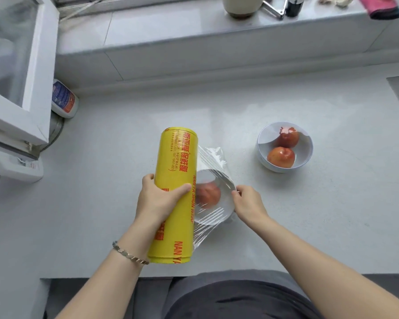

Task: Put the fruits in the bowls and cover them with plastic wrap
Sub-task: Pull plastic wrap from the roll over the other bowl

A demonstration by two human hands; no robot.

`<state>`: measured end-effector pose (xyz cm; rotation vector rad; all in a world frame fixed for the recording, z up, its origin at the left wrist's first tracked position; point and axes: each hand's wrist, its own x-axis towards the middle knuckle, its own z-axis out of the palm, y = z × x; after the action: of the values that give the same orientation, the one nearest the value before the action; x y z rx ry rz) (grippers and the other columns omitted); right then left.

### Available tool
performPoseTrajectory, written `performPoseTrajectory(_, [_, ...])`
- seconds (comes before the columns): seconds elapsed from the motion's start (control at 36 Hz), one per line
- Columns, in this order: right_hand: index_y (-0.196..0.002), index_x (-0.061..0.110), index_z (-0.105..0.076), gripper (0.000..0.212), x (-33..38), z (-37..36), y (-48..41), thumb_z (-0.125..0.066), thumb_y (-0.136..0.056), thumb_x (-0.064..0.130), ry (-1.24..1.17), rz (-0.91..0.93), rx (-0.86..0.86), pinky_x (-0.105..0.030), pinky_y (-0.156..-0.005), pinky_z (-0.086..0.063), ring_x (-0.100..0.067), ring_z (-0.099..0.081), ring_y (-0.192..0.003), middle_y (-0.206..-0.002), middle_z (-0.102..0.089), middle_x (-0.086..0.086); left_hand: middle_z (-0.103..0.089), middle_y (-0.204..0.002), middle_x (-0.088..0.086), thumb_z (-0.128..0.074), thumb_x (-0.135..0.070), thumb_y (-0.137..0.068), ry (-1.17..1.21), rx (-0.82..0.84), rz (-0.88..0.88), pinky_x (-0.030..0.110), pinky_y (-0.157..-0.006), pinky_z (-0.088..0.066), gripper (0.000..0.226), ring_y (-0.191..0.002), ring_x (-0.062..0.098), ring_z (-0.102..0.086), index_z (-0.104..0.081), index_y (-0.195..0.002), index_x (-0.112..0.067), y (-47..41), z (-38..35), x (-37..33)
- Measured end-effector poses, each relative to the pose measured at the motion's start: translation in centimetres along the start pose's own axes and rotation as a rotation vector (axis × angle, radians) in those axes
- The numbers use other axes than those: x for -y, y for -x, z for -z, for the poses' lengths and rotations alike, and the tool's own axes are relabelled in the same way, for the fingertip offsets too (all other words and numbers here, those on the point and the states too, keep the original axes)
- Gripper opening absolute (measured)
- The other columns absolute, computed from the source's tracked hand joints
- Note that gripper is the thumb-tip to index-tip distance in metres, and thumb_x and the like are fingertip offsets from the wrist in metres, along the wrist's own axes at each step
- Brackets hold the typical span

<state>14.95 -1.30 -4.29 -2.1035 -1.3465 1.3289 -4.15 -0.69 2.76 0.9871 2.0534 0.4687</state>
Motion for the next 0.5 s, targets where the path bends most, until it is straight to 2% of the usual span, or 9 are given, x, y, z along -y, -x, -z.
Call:
performPoseTrajectory(0.08, [-0.06, 0.007, -0.048, 0.027, -0.2, 0.2, 0.2, -0.04, -0.086, 0.007, -0.004, -0.014, -0.012, -0.034, -0.063, -0.039, -0.028, -0.049, -0.068, -0.063, -0.051, -0.008, -0.05, -0.13, 0.011, -0.078, -0.056, -0.059, -0.102, -0.074, 0.042, 0.047, -0.093, -0.047, 0.103, -0.114, 0.033, -0.052, -0.023, -0.139, -0.02, 0.2, 0.2, 1.2])
performPoseTrajectory(0.14, [-0.066, 0.001, -0.054, 0.025, -0.4, 0.3, 0.2, -0.041, -0.086, 0.008, -0.013, -0.016, -0.018, -0.04, -0.07, -0.049, -0.031, -0.052, -0.071, -0.066, -0.054, -0.01, -0.044, -0.132, 0.014, -0.077, -0.058, -0.06, -0.193, -0.091, 0.052, 0.048, -0.095, -0.044, 0.103, -0.12, 0.035, -0.044, -0.023, -0.14, -0.02, 0.5, 0.1, 1.7])
performPoseTrajectory(0.19, [-0.069, 0.0, -0.056, 0.025, -0.5, 0.5, 0.2, -0.041, -0.086, 0.009, -0.005, -0.013, -0.02, -0.043, -0.073, -0.051, -0.034, -0.057, -0.075, -0.068, -0.056, -0.012, -0.038, -0.133, 0.016, -0.076, -0.059, -0.061, -0.235, -0.075, 0.054, 0.048, -0.096, -0.04, 0.104, -0.124, 0.035, -0.037, -0.021, -0.141, -0.02, 0.9, -0.2, 2.0])
performPoseTrajectory(0.31, [-0.073, -0.006, -0.055, 0.025, -1.0, 1.5, -0.1, -0.041, -0.087, 0.008, 0.021, 0.002, -0.037, -0.042, -0.074, -0.048, -0.038, -0.058, -0.079, -0.071, -0.059, -0.02, -0.037, -0.133, 0.012, -0.073, -0.064, -0.059, -0.112, 0.041, 0.061, 0.047, -0.099, -0.04, 0.103, -0.124, 0.032, -0.037, -0.02, -0.139, -0.027, 0.5, -0.4, 2.6])
performPoseTrajectory(0.36, [-0.072, -0.007, -0.055, 0.025, -1.2, 2.1, -0.4, -0.042, -0.087, 0.008, 0.031, 0.017, -0.051, -0.044, -0.076, -0.049, -0.039, -0.059, -0.08, -0.074, -0.061, -0.025, -0.047, -0.131, 0.009, -0.068, -0.058, -0.068, 0.112, 0.138, 0.092, 0.045, -0.092, -0.047, 0.084, -0.113, 0.028, -0.051, -0.024, -0.134, -0.03, 0.1, -0.1, 2.6])
performPoseTrajectory(0.42, [-0.071, -0.006, -0.053, 0.025, -1.3, 2.5, -0.7, -0.042, -0.087, 0.008, 0.047, 0.024, -0.064, -0.043, -0.075, -0.048, -0.039, -0.058, -0.08, -0.076, -0.062, -0.027, -0.056, -0.121, 0.009, -0.064, -0.032, -0.084, 0.276, 0.241, 0.12, 0.036, -0.072, -0.052, 0.064, -0.096, 0.022, -0.061, -0.024, -0.134, -0.026, -0.3, 0.3, 2.6])
performPoseTrajectory(0.44, [-0.07, -0.006, -0.052, 0.025, -1.4, 2.7, -0.9, -0.042, -0.087, 0.008, 0.053, 0.027, -0.069, -0.042, -0.073, -0.048, -0.04, -0.058, -0.079, -0.076, -0.061, -0.027, -0.058, -0.118, 0.009, -0.064, -0.023, -0.085, 0.298, 0.275, 0.126, 0.032, -0.067, -0.051, 0.063, -0.092, 0.021, -0.063, -0.024, -0.134, -0.024, -0.6, 0.6, 2.5])
performPoseTrajectory(0.5, [-0.07, -0.006, -0.052, 0.024, -1.6, 3.0, -1.1, -0.042, -0.086, 0.009, 0.07, 0.034, -0.074, -0.042, -0.072, -0.047, -0.04, -0.058, -0.078, -0.075, -0.061, -0.027, -0.059, -0.115, 0.01, -0.072, -0.022, -0.079, 0.316, 0.304, 0.132, 0.033, -0.066, -0.05, 0.07, -0.092, 0.022, -0.063, -0.027, -0.133, -0.023, -1.2, 0.8, 2.4])
